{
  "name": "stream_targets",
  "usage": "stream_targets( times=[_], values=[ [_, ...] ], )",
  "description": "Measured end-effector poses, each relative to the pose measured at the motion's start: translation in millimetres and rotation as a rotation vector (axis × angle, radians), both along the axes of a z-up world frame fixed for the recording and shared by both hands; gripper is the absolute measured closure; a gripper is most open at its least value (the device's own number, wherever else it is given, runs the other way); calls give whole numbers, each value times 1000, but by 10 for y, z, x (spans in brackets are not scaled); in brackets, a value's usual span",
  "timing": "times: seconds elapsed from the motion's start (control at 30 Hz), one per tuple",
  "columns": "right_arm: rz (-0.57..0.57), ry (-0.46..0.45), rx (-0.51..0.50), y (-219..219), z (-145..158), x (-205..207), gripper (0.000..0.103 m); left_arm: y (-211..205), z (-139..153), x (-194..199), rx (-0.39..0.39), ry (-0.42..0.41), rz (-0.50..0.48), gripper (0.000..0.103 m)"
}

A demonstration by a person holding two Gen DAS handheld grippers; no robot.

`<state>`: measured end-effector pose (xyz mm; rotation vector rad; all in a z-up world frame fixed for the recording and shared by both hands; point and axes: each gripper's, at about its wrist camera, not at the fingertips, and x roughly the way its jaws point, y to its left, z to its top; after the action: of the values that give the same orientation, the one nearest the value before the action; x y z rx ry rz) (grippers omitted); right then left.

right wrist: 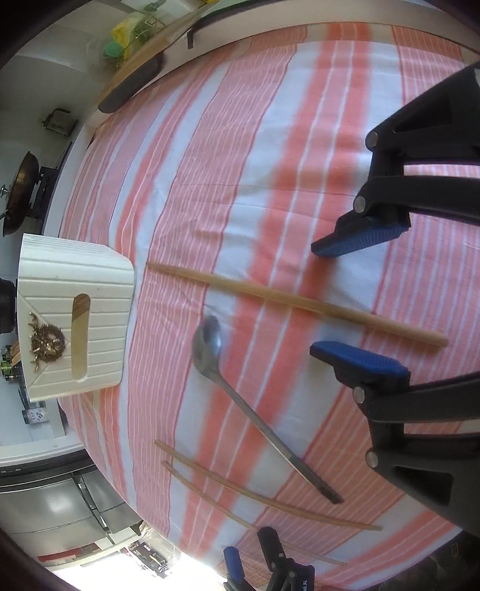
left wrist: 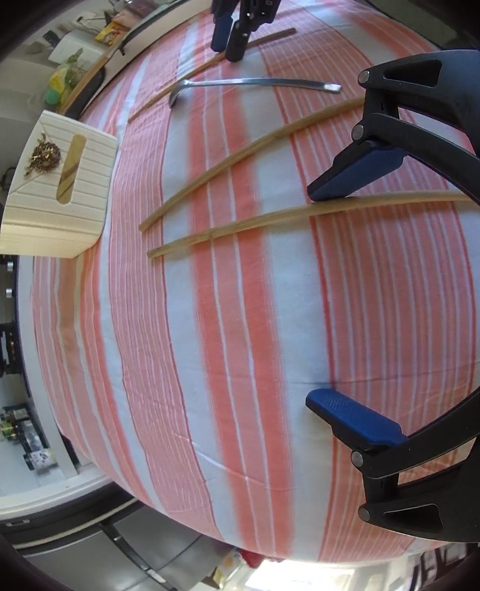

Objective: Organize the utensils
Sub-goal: 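Position both open tools over the two remaining loose chopsticks, then close both tools on their chopsticks and lift them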

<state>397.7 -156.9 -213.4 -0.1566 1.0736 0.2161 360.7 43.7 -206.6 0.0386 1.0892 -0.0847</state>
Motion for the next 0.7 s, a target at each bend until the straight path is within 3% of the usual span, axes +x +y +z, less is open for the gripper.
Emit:
stream_targets(
  times=[0.2, 0.53, 0.63, 0.7],
  values=[
    [-12, 22, 22, -80, 8, 521, 56, -107, 21, 334, 18, 26, -60, 10],
    [-67, 31, 74, -23, 17, 1254, 70, -280, 68, 846, 11, 56, -106, 33],
    [-64, 23, 51, 52, 11, 1365, 79, -281, 86, 912, 10, 49, -93, 47],
    [-63, 19, 31, 115, 15, 1403, 88, -274, 92, 935, -9, 45, -84, 65]
  ],
)
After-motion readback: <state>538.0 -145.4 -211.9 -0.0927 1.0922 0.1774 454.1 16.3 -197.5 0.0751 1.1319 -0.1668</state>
